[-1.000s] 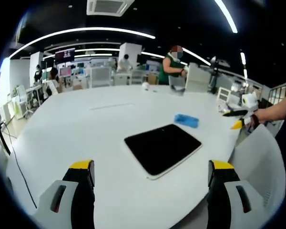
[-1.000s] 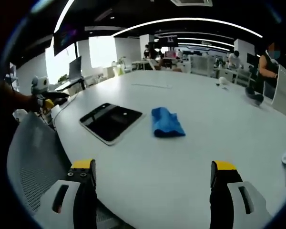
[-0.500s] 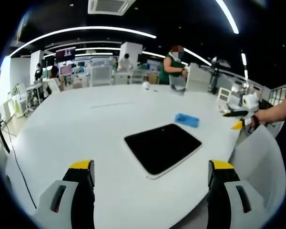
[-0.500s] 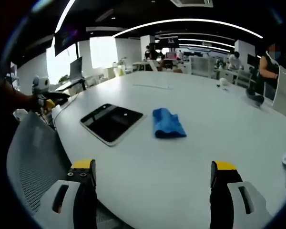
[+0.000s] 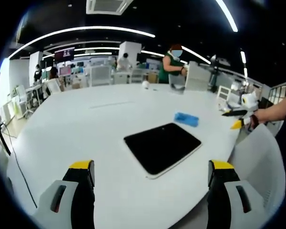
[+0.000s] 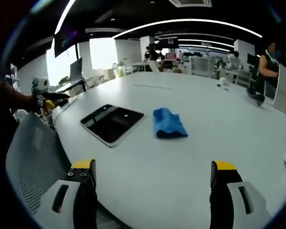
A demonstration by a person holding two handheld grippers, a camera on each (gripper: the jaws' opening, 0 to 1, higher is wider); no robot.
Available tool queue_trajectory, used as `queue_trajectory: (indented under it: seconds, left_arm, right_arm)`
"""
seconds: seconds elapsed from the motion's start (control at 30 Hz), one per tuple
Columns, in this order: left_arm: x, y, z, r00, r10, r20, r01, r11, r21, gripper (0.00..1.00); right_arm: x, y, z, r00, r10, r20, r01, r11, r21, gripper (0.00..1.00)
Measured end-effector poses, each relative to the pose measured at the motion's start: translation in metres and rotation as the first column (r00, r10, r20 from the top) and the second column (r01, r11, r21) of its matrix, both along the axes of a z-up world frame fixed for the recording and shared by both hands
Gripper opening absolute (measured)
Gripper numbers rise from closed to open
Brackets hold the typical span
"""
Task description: Wipe the mirror surface with the cleaning cloth until all visible marks leave the cleaned area.
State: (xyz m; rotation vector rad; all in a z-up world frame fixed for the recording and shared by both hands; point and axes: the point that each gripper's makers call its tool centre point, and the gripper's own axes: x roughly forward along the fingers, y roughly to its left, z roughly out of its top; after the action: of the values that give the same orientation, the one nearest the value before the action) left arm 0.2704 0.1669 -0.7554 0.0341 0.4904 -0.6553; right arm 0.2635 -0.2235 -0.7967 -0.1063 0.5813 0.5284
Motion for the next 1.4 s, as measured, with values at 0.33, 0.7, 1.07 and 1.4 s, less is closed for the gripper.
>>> queue_trajectory:
  seconds: [0.33, 0.7, 1.07, 1.4]
  left_arm:
    - [0.000, 0.005, -0.001, 1.000, 0.018, -0.004, -0.018, 1.000, -0.001, 1.00]
    - [0.006, 0.007, 0.005, 0.999, 0.043, 0.009, -0.043, 0.999, -0.016, 1.00]
    - [0.002, 0.009, 0.007, 0.999, 0.044, 0.018, -0.044, 0.999, -0.016, 1.00]
    - [0.002, 0.009, 0.009, 0.999, 0.044, 0.025, -0.044, 0.999, -0.020, 1.00]
  right_arm:
    - [0.000, -0.003, -0.002, 1.000, 0.001, -0.016, -0.002, 1.000, -0.010, 1.00]
    - [0.000, 0.004, -0.006, 0.999, 0.020, -0.034, -0.020, 1.000, -0.010, 1.00]
    - [0.004, 0.006, -0.002, 0.999, 0.031, -0.018, -0.031, 0.999, -0.015, 1.00]
    - [0.001, 0.004, -0.006, 0.999, 0.018, -0.029, -0.019, 1.000, -0.014, 1.00]
